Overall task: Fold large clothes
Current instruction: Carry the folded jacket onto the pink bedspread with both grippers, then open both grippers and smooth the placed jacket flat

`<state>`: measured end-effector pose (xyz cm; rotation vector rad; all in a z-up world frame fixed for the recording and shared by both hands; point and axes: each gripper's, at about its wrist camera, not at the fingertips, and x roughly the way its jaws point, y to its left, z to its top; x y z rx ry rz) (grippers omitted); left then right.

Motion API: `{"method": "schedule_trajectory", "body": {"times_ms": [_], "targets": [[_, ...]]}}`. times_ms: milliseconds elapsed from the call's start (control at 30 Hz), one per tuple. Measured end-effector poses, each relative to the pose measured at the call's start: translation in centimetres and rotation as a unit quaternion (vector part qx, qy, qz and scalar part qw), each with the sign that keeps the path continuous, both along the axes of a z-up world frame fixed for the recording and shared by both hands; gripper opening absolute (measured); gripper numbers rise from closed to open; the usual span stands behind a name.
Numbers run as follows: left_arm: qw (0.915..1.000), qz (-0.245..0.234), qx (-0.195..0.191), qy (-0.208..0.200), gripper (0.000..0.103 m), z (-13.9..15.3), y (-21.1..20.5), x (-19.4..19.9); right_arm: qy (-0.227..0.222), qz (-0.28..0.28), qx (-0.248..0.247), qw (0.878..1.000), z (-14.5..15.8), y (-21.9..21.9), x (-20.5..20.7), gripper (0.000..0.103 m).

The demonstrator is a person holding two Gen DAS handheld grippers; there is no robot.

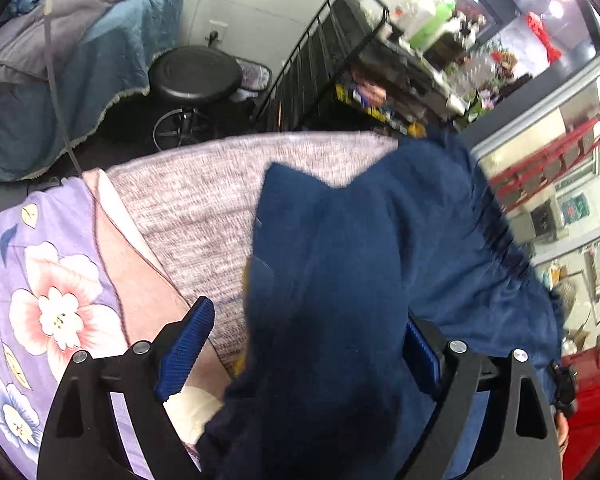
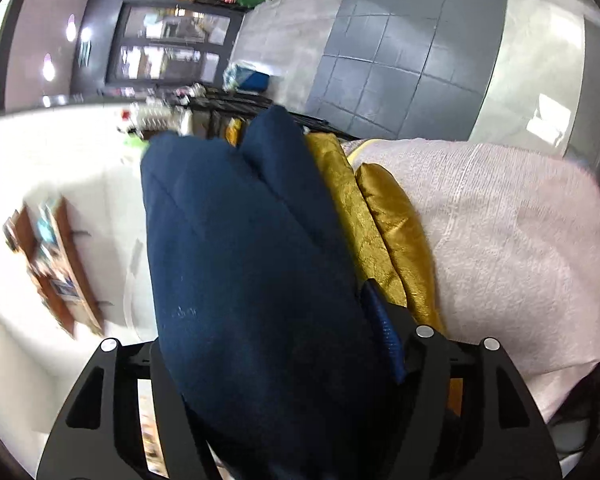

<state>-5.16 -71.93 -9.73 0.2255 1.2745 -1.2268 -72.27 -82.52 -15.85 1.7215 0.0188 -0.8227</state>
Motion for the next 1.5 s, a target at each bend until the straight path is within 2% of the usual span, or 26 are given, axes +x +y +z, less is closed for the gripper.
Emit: {"method": "schedule_trajectory", "body": {"times_ms": [33,100,167,200,233,300,333,400,467,500,533,600,633,733,800,833,933,967,1000,1100,1267,1433,1500], "targets": [[0.9999,0.005,-0.009,0.007,0.086,0.6,0.4,0.7,-0.018,-0.009,0.005,1.0,-0.3,0.1,-0.4,0.064],[0.9995,0.024,-0.021,0.001,0.086,2.0,1.5,2.0,-0.021,-0.01,0.011,1.0,-0.3,-0.2,-0.2,0.064],[0.9976,0.055,-0.022,-0.037,0.087,3.4,2.8,3.2,-0.008,-0.008,0.007,1.0,0.4,-0.3,-0.3,0.064],[0.9953,0.074,-0.025,-0.057,0.087,4.4,3.9,4.3,-0.018,-0.014,0.005,1.0,0.6,-0.4,-0.3,0.064],[0.994,0.085,-0.024,-0.066,0.087,5.0,4.7,4.7,-0.043,-0.029,0.008,0.999,0.7,-0.2,-0.8,0.064],[0.9916,0.102,-0.019,-0.078,0.087,6.3,6.5,5.4,-0.059,-0.045,0.021,0.997,0.9,-0.1,-1.1,0.064],[0.9913,0.102,-0.02,-0.08,0.087,6.7,7.2,5.3,-0.048,-0.045,0.025,0.998,1.3,-0.2,-1.1,0.064],[0.9913,0.093,-0.015,-0.092,0.088,7.4,8.4,4.4,0.009,-0.033,0.013,0.999,3.1,-0.1,-0.6,0.066],[0.9902,0.067,0.0,-0.123,0.089,8.5,9.1,1.8,0.084,-0.024,-0.009,0.996,6.0,0.3,-0.1,0.082],[0.9892,0.057,0.002,-0.135,0.091,8.9,9.3,0.7,0.111,-0.025,-0.014,0.993,6.9,0.5,0.1,0.083],[0.9883,0.041,-0.004,-0.147,0.092,9.7,9.7,-1.4,0.172,-0.019,-0.017,0.985,8.8,0.8,0.5,0.083],[0.9874,0.011,-0.018,-0.157,0.097,10.9,10.2,-4.9,0.256,0.002,-0.031,0.966,11.4,1.6,1.6,0.083],[0.9868,-0.006,-0.023,-0.16,0.097,11.2,10.2,-6.4,0.303,0.02,-0.046,0.952,13.2,2.1,2.9,0.084],[0.9826,-0.074,-0.022,-0.169,0.097,12.6,9.6,-12.1,0.361,0.077,-0.085,0.925,16.3,3.8,6.7,0.093],[0.9788,-0.103,-0.018,-0.177,0.097,13.0,9.4,-14.6,0.409,0.132,-0.113,0.896,18.1,5.5,10.4,0.094],[0.974,-0.12,-0.015,-0.192,0.097,13.4,9.4,-16.4,0.425,0.149,-0.121,0.885,18.6,6.2,11.7,0.094],[0.963,-0.139,0.003,-0.231,0.097,13.6,9.5,-19.1,0.488,0.203,-0.149,0.836,19.7,9.2,16.0,0.094],[0.9605,-0.146,0.011,-0.237,0.097,13.5,9.6,-19.8,0.503,0.217,-0.156,0.822,19.9,10.3,17.2,0.094],[0.9603,-0.148,0.018,-0.236,0.097,13.5,9.7,-20.3,0.509,0.227,-0.159,0.815,20.0,11.2,18.0,0.094],[0.9616,-0.153,0.022,-0.226,0.097,13.7,10.2,-21.2,0.503,0.248,-0.158,0.813,20.4,13.3,19.8,0.094],[0.9526,-0.167,0.041,-0.251,0.097,13.9,10.8,-22.8,0.51,0.258,-0.143,0.808,20.5,14.3,21.6,0.097],[0.9571,-0.169,0.074,-0.223,0.097,13.7,10.3,-22.9,0.507,0.26,-0.121,0.813,20.5,14.6,21.9,0.097],[0.9554,-0.173,0.092,-0.221,0.097,13.5,10.0,-23.2,0.511,0.264,-0.112,0.811,20.4,14.6,22.1,0.097]]}}
